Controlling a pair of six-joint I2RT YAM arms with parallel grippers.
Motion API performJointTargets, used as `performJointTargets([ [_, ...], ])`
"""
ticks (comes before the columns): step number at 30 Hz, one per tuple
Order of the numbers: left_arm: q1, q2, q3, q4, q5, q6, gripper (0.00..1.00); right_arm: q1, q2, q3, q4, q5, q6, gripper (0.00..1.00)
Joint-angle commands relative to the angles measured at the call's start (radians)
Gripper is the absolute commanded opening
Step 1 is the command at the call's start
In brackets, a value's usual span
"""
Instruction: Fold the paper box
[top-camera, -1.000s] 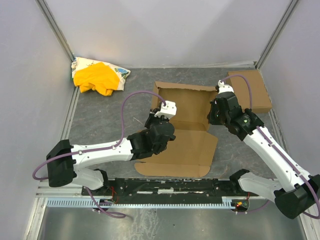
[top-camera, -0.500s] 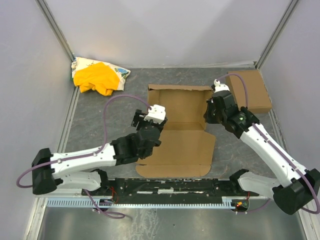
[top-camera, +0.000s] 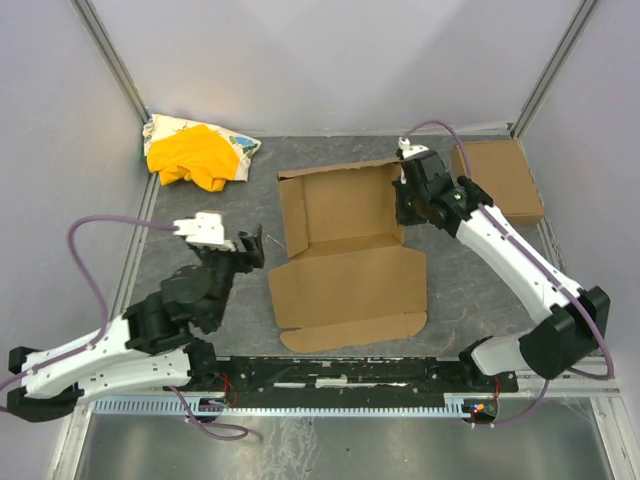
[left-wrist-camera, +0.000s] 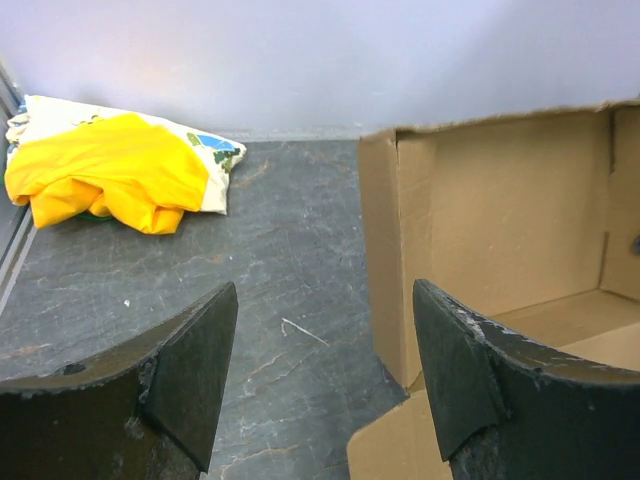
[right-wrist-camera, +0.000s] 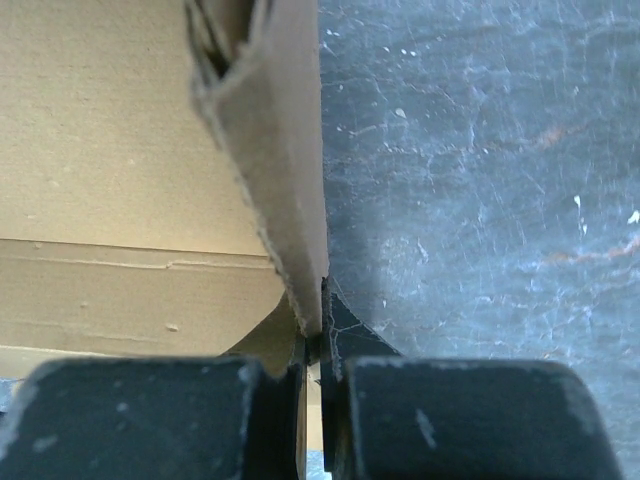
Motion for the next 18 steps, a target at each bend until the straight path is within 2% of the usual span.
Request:
performJointTargets([
  [1,-0.002,-0.101,-0.009,-0.053,0.016,-0.017,0.77,-0.001,0.109,0.172,-0.081,-0.074,-0.108,0.02],
  [8,-0.002,-0.181,-0.008,-0.166,0.051,-0.047,0.76,-0.006,0.35,0.471,-0.269,-0.196,-0.244,0.06],
  [9,-0.001,-0.195,-0.011,-0.174,0.051,-0.046,0.76,-0.007,0.384,0.504,-0.297,-0.209,-0.261,0.11],
  [11,-0.002,-0.222,-0.017,-0.183,0.047,-0.042,0.76,-0.007,0.444,0.555,-0.333,-0.199,-0.284,0.39],
  [13,-0.002,-0.252,-0.026,-0.19,0.036,-0.04,0.76,-0.006,0.463,0.567,-0.314,-0.169,-0.29,0.61],
  [14,-0.002,-0.268,-0.032,-0.192,0.025,-0.038,0.76,-0.007,0.463,0.564,-0.294,-0.154,-0.287,0.68],
  [18,-0.002,-0.338,-0.071,-0.192,-0.011,-0.042,0.76,-0.007,0.413,0.531,-0.203,-0.107,-0.226,0.71],
])
